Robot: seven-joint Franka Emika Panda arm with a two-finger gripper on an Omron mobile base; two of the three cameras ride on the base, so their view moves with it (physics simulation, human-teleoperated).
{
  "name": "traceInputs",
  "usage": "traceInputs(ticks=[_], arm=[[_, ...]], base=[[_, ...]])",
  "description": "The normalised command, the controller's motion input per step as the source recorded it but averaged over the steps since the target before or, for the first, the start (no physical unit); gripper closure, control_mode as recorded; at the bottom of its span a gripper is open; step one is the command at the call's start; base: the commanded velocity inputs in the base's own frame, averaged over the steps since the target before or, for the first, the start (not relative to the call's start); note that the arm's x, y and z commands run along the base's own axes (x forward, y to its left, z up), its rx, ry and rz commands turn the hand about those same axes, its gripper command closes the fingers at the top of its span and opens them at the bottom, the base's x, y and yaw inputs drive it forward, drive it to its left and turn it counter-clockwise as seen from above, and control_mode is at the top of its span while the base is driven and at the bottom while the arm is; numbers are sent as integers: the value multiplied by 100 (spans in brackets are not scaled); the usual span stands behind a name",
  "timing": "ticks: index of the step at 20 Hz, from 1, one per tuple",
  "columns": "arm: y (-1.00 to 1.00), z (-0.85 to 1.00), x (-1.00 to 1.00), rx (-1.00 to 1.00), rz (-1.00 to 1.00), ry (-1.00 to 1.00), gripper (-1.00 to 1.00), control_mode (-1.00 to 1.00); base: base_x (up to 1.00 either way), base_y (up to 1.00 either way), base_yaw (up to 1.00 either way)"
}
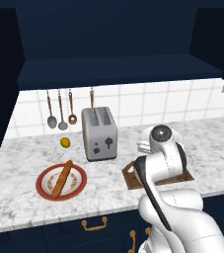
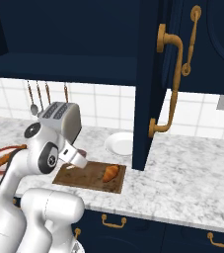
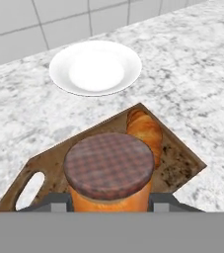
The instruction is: From the different types of pastries on the counter, select a croissant and place it on the cutting board. Then retrieve a jar of jam from the cabinet and place it alongside the croissant on the cutting board.
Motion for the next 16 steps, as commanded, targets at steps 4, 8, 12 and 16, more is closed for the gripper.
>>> traceInputs(ticks=[4,8,12,16], arm=[[-32,-100,0,0,0,-15,100,-100],[-25,-100,-8,0,0,-23,100,-100],[-19,-100,-7,0,0,-27,100,-100],[-18,-100,-3,0,0,-23,100,-100]], base=[[0,0,0],[0,0,0],[0,0,0],[0,0,0]])
